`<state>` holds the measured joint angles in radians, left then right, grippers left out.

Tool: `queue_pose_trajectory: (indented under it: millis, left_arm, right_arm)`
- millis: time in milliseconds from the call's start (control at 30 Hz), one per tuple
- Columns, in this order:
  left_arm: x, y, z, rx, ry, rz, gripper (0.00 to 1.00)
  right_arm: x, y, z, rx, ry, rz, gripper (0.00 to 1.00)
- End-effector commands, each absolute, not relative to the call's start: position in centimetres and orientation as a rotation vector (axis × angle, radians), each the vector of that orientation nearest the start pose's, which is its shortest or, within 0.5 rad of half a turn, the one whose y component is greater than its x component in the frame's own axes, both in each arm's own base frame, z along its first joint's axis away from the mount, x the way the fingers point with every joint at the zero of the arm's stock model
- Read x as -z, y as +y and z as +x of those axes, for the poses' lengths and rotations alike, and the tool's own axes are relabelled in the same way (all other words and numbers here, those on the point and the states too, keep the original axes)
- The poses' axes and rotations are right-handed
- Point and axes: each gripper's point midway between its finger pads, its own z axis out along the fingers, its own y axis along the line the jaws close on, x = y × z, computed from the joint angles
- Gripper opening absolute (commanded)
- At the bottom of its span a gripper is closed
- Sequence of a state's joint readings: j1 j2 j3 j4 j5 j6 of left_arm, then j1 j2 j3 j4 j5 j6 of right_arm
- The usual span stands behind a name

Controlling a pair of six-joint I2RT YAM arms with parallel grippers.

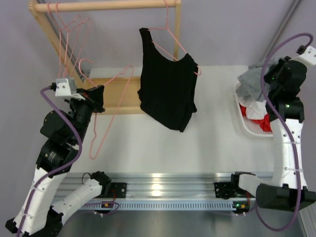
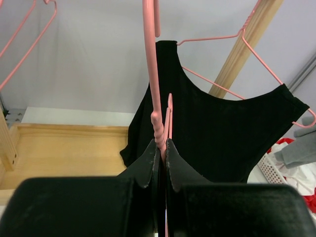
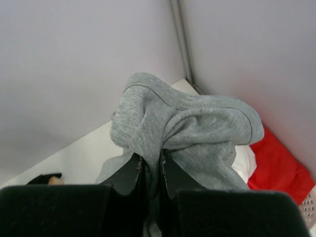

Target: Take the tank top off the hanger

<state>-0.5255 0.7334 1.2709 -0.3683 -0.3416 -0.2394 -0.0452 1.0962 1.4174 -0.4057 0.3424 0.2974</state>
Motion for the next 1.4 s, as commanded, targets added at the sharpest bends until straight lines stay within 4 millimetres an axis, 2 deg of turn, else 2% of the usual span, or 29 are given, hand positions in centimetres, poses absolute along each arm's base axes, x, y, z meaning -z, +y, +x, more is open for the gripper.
queue_pose_trajectory:
  millis: [0,133,167,233,267,333,367,533,633,700,800,833,867,1067,1233,1367]
  left_arm:
    - [-47.1,-7.7,24.2,0.366,1.406,-0.100,0.00]
    - [-46.8,-7.7,24.4,0.352,1.414,-0.100,0.00]
    - [-46.6,-7.7,24.5,0.349,1.417,-0.100,0.00]
    - [-46.5,-7.7,24.6,0.345,1.421,-0.101,0.00]
    - [-46.5,-7.6,24.6,0.345,1.420,-0.104,0.00]
    - [-46.5,-7.7,24.7,0.345,1.423,-0.101,0.00]
    - [-46.4,-7.9,24.8,0.347,1.427,-0.099,0.00]
    - [-46.2,-8.4,25.1,0.361,1.436,-0.087,0.00]
    - [-46.3,-8.5,25.0,0.367,1.435,-0.086,0.00]
    - [-46.4,-8.4,25.0,0.365,1.432,-0.086,0.00]
    - [-46.4,-8.3,25.0,0.361,1.432,-0.087,0.00]
    - [-46.3,-8.3,25.1,0.357,1.435,-0.088,0.00]
    - [-46.4,-8.3,25.1,0.356,1.433,-0.089,0.00]
    - [-46.3,-8.6,25.8,0.349,1.447,-0.088,0.00]
    - [-46.3,-8.7,26.9,0.321,1.462,-0.110,0.00]
    - [-46.7,-8.7,28.8,0.251,1.481,-0.126,0.00]
  right_arm:
    - [-44.3,-9.3,35.8,0.014,1.489,0.635,0.00]
    - [-42.8,-12.2,36.9,0.071,1.496,0.730,0.00]
    - [-42.0,-12.8,37.2,0.085,1.507,0.756,0.00]
    - [-40.8,-14.2,36.9,0.134,1.499,0.825,0.00]
    - [-39.0,-14.9,37.1,0.156,1.522,0.862,0.00]
    - [-37.0,-16.3,36.9,0.165,1.506,0.973,0.00]
    - [-34.6,-16.8,37.2,0.170,1.537,1.022,0.00]
    - [-27.4,-19.0,38.3,0.196,1.595,1.221,0.00]
    - [-25.0,-19.2,38.8,0.209,1.645,1.243,0.00]
    - [-24.9,-18.9,39.1,0.189,1.662,1.229,0.09]
    - [-26.3,-18.8,38.9,0.193,1.639,1.209,0.40]
    - [-27.3,-18.9,38.5,0.198,1.613,1.201,0.58]
    - [-28.0,-18.9,38.3,0.212,1.598,1.193,0.69]
    - [-32.7,-17.9,35.6,0.208,1.529,1.128,0.78]
    - [-35.6,-14.7,34.6,0.049,1.531,1.012,0.82]
    - [-37.2,-12.8,34.0,-0.035,1.526,0.941,0.84]
